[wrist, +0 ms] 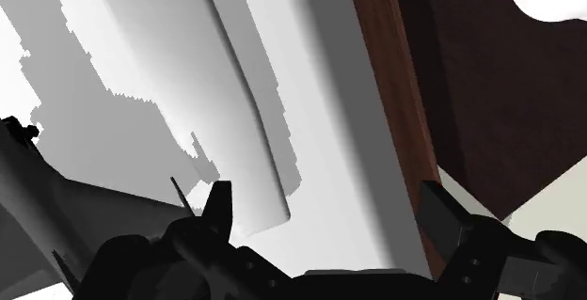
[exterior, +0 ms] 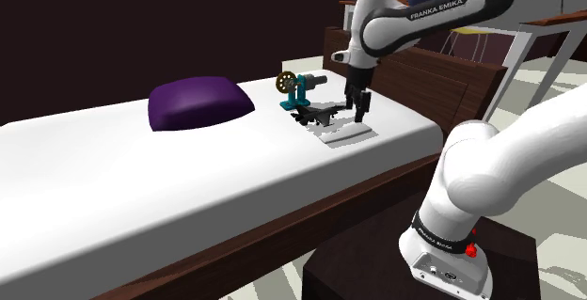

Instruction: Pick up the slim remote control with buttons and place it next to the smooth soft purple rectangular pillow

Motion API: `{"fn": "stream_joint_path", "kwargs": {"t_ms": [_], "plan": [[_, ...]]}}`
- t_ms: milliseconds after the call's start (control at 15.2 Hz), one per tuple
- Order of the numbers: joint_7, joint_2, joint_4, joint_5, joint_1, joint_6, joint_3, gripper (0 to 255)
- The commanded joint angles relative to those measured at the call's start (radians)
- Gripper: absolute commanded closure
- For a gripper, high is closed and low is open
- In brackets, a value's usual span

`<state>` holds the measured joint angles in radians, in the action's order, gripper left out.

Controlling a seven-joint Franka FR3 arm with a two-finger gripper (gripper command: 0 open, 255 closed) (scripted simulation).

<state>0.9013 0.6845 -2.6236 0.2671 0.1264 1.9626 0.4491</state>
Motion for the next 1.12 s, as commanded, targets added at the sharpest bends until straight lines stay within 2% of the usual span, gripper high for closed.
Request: {"fn": "stream_joint_path", "kwargs": {"t_ms": [0,330,396,858,1056], "plan": [[0.116,-0.052,-0.011,0.038,0.021,0.072,0.057,0],[0.396,-0.238,0.017,0.079,0.107,0.259,0.207,0],[0.416,-0.253,0.020,0.078,0.114,0.272,0.217,0],[0.436,-0.342,-0.026,0.063,0.135,0.404,0.264,0],[0.436,-0.342,-0.026,0.063,0.134,0.404,0.264,0]]}}
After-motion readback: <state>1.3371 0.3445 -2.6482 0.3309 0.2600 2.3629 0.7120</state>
